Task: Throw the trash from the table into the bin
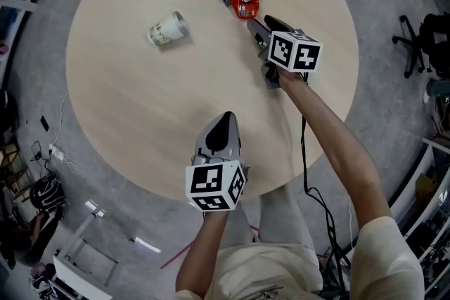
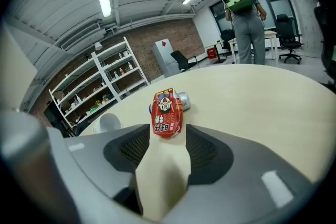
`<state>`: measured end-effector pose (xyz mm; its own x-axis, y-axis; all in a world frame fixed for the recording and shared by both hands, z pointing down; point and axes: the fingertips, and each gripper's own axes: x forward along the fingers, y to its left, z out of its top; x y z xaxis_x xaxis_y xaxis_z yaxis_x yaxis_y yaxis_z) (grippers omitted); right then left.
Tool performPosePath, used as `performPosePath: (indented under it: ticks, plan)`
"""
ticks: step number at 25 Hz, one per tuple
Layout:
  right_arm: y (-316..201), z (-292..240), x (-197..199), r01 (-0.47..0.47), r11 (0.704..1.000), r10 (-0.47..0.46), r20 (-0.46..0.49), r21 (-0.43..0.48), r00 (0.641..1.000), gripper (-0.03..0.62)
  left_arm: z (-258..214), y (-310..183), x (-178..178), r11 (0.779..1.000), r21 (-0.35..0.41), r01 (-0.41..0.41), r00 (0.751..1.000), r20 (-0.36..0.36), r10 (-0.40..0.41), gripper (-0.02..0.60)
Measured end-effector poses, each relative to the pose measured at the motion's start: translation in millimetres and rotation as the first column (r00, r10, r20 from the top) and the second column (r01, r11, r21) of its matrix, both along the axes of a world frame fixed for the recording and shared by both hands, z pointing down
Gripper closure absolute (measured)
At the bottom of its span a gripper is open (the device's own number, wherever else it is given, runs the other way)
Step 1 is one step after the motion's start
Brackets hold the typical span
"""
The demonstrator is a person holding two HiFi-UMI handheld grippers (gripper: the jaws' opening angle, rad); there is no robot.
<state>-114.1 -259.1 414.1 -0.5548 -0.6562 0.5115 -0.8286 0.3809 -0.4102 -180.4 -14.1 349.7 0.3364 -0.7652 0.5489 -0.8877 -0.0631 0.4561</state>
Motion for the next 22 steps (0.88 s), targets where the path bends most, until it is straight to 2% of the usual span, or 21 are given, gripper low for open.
performPosePath:
  ticks: [5,9,15,22]
  plan:
    - [-33.9,5.3,-7.4,-0.015,0.999,0.015,-0.008,-0.039,1.0,0.374,3.3,3.2,7.5,1.0,-0.009,-0.018,1.0,-0.014,0.018,0.577]
    - [-46.9,10.9,-12.5,0.0,0.998,-0.004,-0.055,-0.069,0.998,0.378,1.4,4.7,10.1,0.999,-0.014,-0.03,0.999,-0.02,0.03,0.577]
    - [-46.6,0.1,-14.6,0.022,0.999,-0.025,-0.067,-0.042,0.997,0.486,-1.7,6.2,12.0,0.999,-0.009,-0.035,0.999,-0.022,0.034,0.577]
    - [-29.7,-11.5,-2.1,0.039,0.999,-0.039,-0.016,-0.025,0.999,0.51,-3.4,4.4,22.4,0.998,-0.005,-0.061,0.998,-0.019,0.06,0.577]
